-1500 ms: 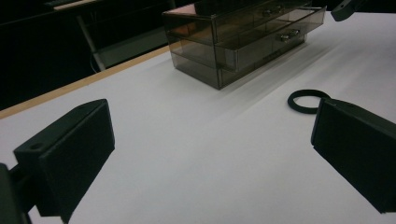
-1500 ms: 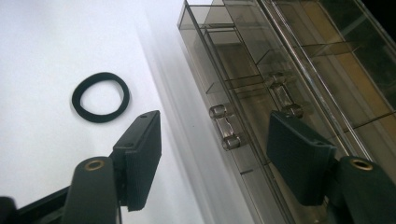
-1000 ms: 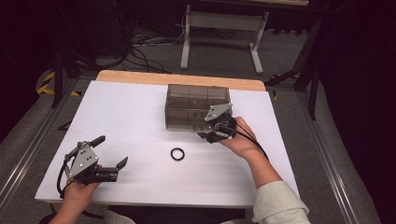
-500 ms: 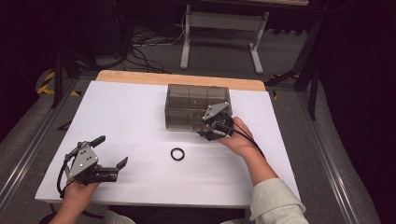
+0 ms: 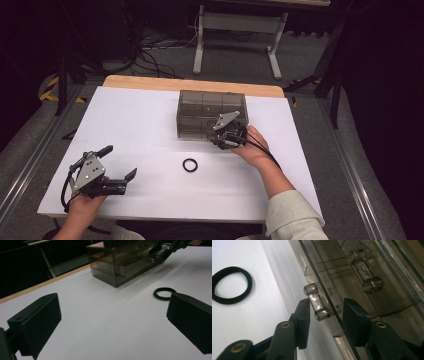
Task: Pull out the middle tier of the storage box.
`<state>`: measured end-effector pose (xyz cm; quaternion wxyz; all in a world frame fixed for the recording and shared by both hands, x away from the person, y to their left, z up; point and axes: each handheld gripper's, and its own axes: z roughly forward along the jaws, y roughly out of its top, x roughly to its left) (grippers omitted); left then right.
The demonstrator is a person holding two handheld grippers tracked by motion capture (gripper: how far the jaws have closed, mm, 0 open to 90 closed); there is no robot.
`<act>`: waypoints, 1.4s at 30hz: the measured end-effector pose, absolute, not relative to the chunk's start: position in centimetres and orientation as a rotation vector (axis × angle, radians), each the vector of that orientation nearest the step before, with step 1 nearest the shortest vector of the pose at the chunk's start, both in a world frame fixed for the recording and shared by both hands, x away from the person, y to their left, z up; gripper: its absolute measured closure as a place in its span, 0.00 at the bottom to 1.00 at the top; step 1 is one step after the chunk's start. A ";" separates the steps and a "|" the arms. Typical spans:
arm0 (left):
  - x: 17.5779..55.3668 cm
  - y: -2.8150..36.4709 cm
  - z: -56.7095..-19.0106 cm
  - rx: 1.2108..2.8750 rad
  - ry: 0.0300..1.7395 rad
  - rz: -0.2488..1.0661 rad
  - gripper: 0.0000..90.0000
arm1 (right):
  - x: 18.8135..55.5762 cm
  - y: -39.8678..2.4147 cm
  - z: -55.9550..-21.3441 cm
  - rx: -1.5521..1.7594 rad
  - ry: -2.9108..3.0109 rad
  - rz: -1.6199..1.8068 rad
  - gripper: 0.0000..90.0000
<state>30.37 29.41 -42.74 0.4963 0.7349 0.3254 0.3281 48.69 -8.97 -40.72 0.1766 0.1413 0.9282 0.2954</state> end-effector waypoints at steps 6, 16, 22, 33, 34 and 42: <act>30.3 29.4 -42.7 1.779 0.789 0.789 0.00 | 48.5 -8.8 -40.7 0.408 2.623 0.819 0.67; 30.3 29.4 -42.7 1.779 0.791 0.789 0.00 | 47.6 -8.6 -40.3 0.386 2.647 0.801 0.69; 30.3 29.4 -42.7 1.778 0.792 0.788 0.00 | 46.8 -8.6 -40.0 0.368 2.675 0.789 0.71; 30.3 29.4 -42.7 1.778 0.793 0.789 0.00 | 46.0 -8.6 -40.0 0.349 2.698 0.762 0.71; 30.3 29.4 -42.7 1.778 0.792 0.789 0.00 | 45.9 -8.6 -40.0 0.355 2.697 0.765 0.71; 30.3 29.4 -42.7 1.778 0.792 0.789 0.00 | 45.8 -8.7 -40.1 0.351 2.708 0.774 0.72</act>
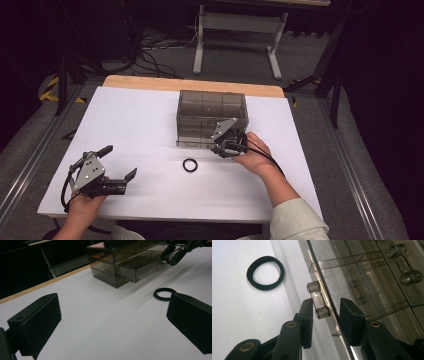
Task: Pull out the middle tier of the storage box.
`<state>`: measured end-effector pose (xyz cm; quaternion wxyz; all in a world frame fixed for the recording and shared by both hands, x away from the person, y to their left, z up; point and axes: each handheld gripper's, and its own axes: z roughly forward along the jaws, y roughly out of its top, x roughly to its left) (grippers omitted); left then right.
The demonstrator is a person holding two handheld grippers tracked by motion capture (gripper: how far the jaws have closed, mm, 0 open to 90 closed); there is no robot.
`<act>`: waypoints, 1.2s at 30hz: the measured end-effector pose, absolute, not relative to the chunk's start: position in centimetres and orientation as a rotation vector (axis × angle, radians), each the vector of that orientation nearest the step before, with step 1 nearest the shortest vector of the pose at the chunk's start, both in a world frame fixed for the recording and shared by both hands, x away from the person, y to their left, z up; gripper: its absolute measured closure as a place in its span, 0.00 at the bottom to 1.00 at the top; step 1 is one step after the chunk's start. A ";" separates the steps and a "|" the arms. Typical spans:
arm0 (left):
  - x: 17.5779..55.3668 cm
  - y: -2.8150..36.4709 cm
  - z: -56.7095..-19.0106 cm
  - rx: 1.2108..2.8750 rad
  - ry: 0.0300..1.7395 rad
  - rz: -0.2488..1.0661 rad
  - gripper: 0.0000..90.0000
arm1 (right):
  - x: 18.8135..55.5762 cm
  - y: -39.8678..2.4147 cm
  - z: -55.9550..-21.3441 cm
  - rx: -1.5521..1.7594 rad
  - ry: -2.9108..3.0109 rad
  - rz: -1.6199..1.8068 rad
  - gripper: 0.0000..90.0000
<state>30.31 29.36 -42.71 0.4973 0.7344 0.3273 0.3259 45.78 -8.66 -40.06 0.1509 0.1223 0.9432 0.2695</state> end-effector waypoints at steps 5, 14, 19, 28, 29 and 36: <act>30.3 29.4 -42.7 1.779 0.792 0.792 0.00 | 45.8 -8.7 -40.1 0.355 2.707 0.773 0.71; 30.4 29.4 -42.7 1.777 0.790 0.796 0.00 | 45.4 -8.5 -40.2 0.339 2.722 0.784 0.64; 30.5 29.3 -42.7 1.771 0.796 0.785 0.00 | 44.6 -8.8 -39.5 0.355 2.668 0.864 0.62; 30.7 29.2 -42.7 1.769 0.792 0.787 0.00 | 43.4 -8.8 -38.1 0.377 2.596 0.981 0.59; 30.7 29.2 -42.7 1.769 0.791 0.789 0.00 | 43.3 -8.8 -38.0 0.379 2.595 0.988 0.59; 30.9 29.0 -42.8 1.775 0.785 0.778 0.00 | 42.6 -8.3 -37.8 0.380 2.579 1.026 0.59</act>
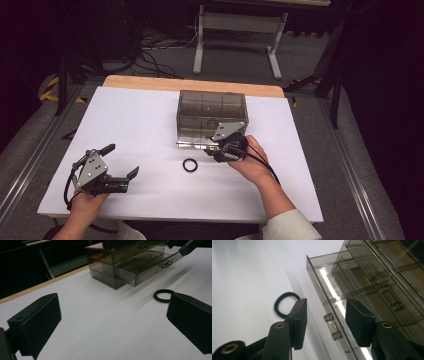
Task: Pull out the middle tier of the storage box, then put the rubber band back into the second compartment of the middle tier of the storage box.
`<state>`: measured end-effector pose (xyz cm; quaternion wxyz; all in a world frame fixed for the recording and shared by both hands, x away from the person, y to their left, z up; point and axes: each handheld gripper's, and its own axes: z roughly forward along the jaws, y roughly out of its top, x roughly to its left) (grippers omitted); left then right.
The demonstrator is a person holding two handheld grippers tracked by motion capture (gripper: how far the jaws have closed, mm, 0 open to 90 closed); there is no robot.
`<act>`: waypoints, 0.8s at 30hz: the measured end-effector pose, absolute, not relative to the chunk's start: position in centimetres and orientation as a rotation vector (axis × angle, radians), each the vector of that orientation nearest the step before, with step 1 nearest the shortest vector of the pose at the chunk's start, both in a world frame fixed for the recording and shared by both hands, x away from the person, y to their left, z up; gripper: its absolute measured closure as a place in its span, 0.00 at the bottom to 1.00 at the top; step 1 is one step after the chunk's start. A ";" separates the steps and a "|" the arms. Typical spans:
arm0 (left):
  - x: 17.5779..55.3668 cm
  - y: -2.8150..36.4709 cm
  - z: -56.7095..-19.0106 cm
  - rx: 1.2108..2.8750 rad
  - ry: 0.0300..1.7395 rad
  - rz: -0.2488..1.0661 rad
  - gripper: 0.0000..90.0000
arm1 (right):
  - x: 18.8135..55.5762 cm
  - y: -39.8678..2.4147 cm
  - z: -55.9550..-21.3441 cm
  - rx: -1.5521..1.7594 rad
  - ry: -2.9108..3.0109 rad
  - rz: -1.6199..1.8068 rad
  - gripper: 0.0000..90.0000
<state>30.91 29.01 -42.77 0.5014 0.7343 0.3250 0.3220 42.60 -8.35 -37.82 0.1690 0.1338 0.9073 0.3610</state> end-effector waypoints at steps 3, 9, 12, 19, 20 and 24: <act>30.9 29.0 -42.7 1.773 0.785 0.777 0.00 | 42.2 -7.8 -37.8 0.371 2.578 1.040 0.59; 30.9 29.0 -42.7 1.772 0.782 0.778 0.00 | 41.8 -7.1 -37.9 0.364 2.587 1.070 0.59; 30.9 28.9 -42.8 1.778 0.781 0.775 0.00 | 41.6 -6.8 -38.1 0.369 2.593 1.092 0.58; 30.9 28.9 -42.7 1.781 0.776 0.775 0.00 | 41.0 -6.6 -38.4 0.370 2.593 1.111 0.56; 30.9 28.9 -42.7 1.780 0.777 0.775 0.00 | 41.0 -6.6 -38.4 0.372 2.593 1.120 0.56; 30.9 28.9 -42.7 1.778 0.772 0.777 0.00 | 40.6 -6.3 -38.6 0.360 2.592 1.130 0.55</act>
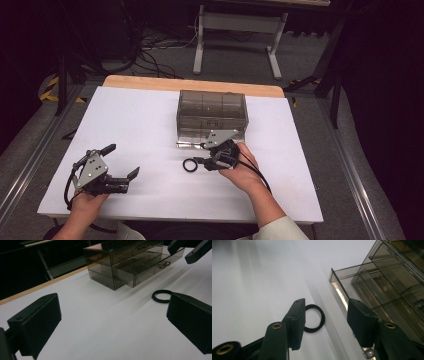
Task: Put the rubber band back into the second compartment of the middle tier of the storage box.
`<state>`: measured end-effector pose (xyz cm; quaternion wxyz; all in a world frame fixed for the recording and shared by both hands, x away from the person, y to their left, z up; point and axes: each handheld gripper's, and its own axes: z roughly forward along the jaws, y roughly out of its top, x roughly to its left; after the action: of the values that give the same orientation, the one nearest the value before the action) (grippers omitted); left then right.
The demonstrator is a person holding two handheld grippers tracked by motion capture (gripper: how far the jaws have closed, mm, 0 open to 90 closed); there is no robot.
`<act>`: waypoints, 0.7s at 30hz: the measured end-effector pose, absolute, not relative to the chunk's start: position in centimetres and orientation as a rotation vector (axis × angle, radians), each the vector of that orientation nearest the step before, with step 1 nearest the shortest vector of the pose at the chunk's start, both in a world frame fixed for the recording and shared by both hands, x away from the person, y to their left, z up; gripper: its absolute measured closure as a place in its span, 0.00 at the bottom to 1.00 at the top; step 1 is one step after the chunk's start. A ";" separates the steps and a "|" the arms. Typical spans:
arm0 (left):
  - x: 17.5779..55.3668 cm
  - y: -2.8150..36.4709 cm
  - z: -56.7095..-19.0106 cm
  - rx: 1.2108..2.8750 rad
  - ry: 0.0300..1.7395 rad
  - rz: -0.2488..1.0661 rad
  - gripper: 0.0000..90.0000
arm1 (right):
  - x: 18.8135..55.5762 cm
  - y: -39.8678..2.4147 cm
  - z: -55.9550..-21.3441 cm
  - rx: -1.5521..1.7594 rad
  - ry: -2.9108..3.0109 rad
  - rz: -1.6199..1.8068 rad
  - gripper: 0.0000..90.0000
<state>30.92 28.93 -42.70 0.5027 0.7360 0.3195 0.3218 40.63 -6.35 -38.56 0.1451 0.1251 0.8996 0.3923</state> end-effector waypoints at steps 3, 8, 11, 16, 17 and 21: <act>31.0 28.9 -42.7 1.778 0.770 0.776 0.00 | 40.3 -6.1 -38.7 0.352 2.593 1.132 0.55; 31.0 28.9 -42.7 1.779 0.767 0.775 0.00 | 40.1 -6.0 -38.9 0.344 2.596 1.132 0.55; 31.0 28.9 -42.7 1.778 0.767 0.774 0.00 | 40.1 -6.0 -38.9 0.351 2.594 1.140 0.55; 31.0 28.9 -42.7 1.778 0.766 0.774 0.00 | 40.1 -5.8 -39.1 0.352 2.607 1.143 0.55; 31.0 28.9 -42.7 1.779 0.766 0.774 0.00 | 40.0 -5.7 -39.2 0.352 2.611 1.139 0.55; 31.0 28.8 -42.7 1.781 0.764 0.776 0.00 | 39.9 -5.1 -39.8 0.344 2.631 1.128 0.56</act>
<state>31.01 28.85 -42.68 0.5029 0.7375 0.3161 0.3212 39.92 -5.10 -39.82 0.1289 0.1185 0.9049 0.3879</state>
